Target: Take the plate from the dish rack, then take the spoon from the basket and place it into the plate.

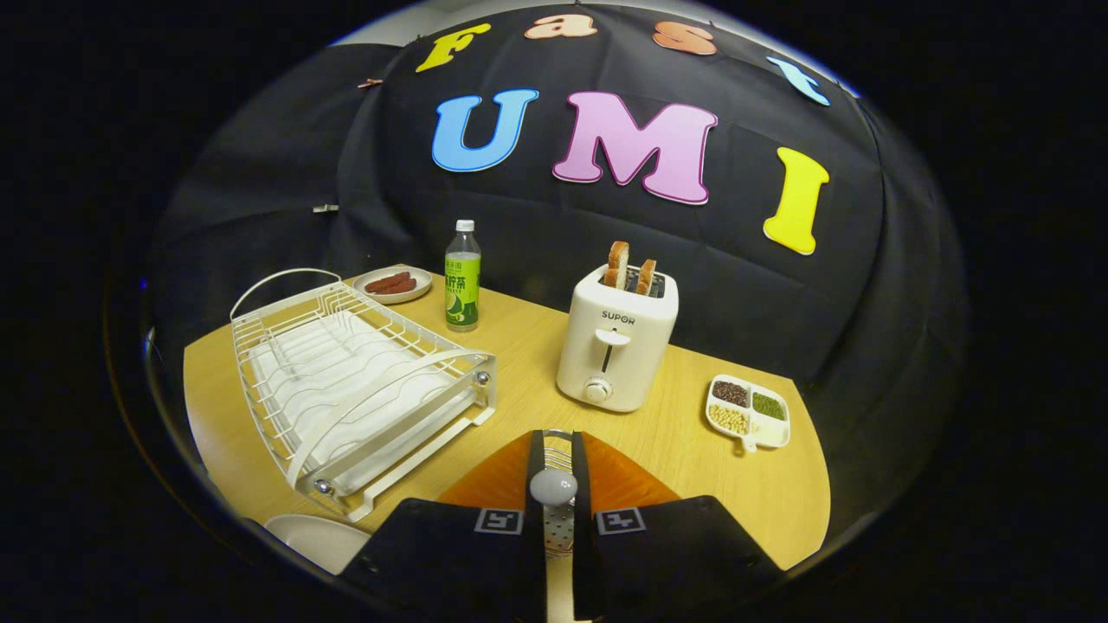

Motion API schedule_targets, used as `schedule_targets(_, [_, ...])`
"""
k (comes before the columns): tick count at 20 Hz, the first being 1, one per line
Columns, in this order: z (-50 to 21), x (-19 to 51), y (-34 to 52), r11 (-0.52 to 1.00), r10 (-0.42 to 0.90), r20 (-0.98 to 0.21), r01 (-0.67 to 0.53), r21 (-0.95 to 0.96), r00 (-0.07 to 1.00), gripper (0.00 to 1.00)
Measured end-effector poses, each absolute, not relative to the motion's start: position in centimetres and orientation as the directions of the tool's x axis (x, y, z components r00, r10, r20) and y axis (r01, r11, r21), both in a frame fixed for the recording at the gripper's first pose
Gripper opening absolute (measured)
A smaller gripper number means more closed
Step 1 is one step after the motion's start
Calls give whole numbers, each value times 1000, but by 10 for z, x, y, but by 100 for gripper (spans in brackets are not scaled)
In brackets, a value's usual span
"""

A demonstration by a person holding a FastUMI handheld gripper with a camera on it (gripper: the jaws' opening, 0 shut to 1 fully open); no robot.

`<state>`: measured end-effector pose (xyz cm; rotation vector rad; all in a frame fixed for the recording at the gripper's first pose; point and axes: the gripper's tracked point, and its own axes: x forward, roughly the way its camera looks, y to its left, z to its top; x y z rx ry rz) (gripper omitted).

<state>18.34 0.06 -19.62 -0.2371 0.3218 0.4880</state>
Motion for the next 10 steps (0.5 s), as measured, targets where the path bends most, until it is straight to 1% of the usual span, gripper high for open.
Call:
schedule_targets(3, [-190, 184, -7, 865, 424, -362, -490, -111, 830, 16])
schedule_targets(6, [-164, 176, -10, 868, 446, -337, -492, -62, 829, 16])
schedule_targets(10, [-121, 150, -3, 834, 534, -290, -551, 27, 794, 16])
